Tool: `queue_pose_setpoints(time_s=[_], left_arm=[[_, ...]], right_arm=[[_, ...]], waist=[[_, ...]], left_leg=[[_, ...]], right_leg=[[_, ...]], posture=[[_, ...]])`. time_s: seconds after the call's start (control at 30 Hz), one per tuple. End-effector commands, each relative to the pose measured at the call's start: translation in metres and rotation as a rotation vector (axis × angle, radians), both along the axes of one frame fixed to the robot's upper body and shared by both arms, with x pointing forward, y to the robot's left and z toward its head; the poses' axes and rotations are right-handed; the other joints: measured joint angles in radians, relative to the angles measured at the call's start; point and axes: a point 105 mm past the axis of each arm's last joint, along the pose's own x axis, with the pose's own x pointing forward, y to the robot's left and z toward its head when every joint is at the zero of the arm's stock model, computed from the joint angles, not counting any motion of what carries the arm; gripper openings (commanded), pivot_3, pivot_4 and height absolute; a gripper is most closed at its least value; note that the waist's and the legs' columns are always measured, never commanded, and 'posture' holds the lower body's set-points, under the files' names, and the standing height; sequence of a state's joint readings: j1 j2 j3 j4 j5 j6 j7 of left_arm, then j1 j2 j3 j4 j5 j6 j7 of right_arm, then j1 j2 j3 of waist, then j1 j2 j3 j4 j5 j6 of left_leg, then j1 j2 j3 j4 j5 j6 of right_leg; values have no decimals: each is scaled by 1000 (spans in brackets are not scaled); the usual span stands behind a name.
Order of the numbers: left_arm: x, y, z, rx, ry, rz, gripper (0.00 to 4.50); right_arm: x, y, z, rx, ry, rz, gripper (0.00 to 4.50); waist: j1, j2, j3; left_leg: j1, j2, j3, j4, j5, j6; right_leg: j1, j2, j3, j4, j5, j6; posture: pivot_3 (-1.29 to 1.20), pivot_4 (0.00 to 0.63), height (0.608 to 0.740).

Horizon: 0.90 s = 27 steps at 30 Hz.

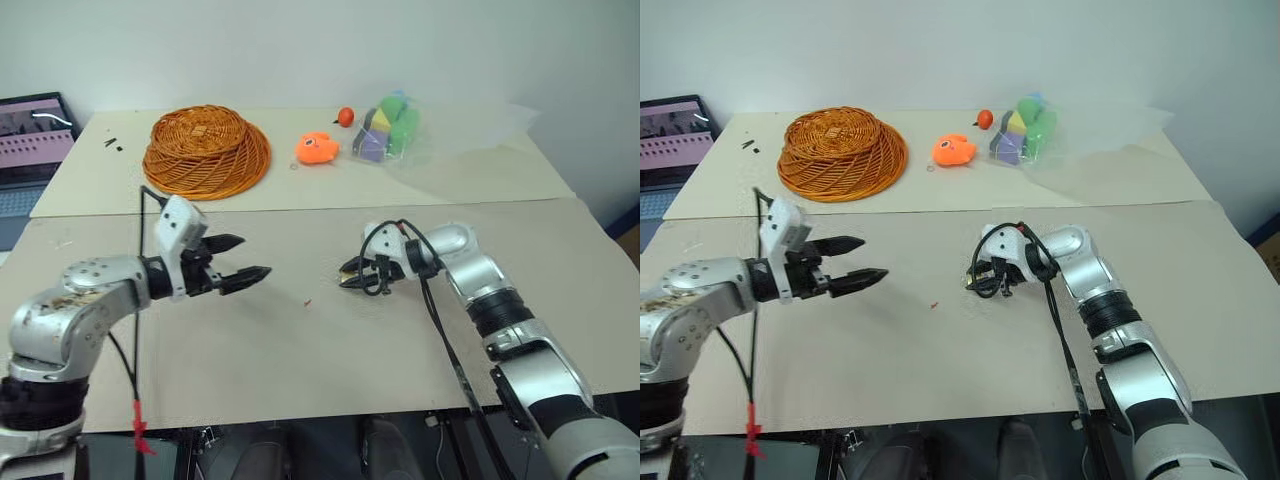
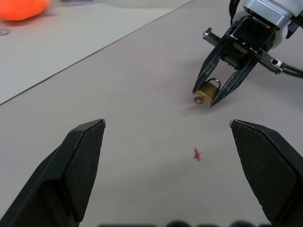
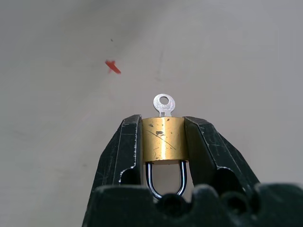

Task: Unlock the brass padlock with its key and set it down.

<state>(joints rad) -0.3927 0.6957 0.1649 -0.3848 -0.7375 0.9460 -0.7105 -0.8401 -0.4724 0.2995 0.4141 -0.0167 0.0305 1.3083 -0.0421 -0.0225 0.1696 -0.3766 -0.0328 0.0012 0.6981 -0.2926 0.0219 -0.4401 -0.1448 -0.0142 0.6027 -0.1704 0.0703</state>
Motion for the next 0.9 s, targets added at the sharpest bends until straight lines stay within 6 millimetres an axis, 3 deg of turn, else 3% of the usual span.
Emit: queue_pose_setpoints(time_s=[0.03, 0.13, 0.23, 0.47, 0.57, 0.73, 0.9], left_arm=[[-6, -20, 13, -125, 43, -39, 4500], [-5, -28, 14, -200, 104, -39, 4500], [2, -24, 14, -251, 178, 2, 4500], [2, -19, 0, -226, 291, 34, 4500], [3, -21, 1, -251, 302, 30, 3816], [1, -26, 3, -269, 313, 6, 2021], [-1, -29, 6, -295, 325, -9, 2021]], right_arm=[[-10, 7, 31, 54, -91, 48, 911], [-18, 10, 43, 70, -111, 64, 911], [-23, 9, 51, 76, -128, 68, 911], [-24, 5, 55, 73, -145, 51, 911], [-22, 3, 55, 72, -147, 43, 911], [-21, 0, 55, 73, -149, 35, 911], [-21, -1, 59, 77, -154, 34, 911]], waist=[[1, 0, 0], [1, 0, 0], [2, 0, 0], [3, -1, 0], [3, -1, 0], [3, -1, 0], [4, -1, 0]], left_leg=[[0, 0, 0, 1, 0, 0], [-1, 0, -1, 2, 0, 0], [-1, -1, -1, 3, 0, 1], [-1, -1, -1, 3, -1, 1], [-1, -1, -1, 3, -1, 1], [-1, -1, -1, 3, -1, 1], [-1, -1, -1, 3, -1, 1]], right_leg=[[0, 0, 0, 0, 0, 0], [0, -1, 0, 1, 0, 0], [0, -1, 0, 1, 0, 0], [1, -1, 0, 0, 0, 0], [1, -1, 0, 0, 0, 0], [1, -1, 0, 0, 0, 0], [1, -1, 0, 0, 0, 0]], posture=[[0, 150, 739], [0, 150, 739], [0, 150, 739], [0, 150, 739], [0, 150, 739], [0, 150, 739], [0, 150, 739]])
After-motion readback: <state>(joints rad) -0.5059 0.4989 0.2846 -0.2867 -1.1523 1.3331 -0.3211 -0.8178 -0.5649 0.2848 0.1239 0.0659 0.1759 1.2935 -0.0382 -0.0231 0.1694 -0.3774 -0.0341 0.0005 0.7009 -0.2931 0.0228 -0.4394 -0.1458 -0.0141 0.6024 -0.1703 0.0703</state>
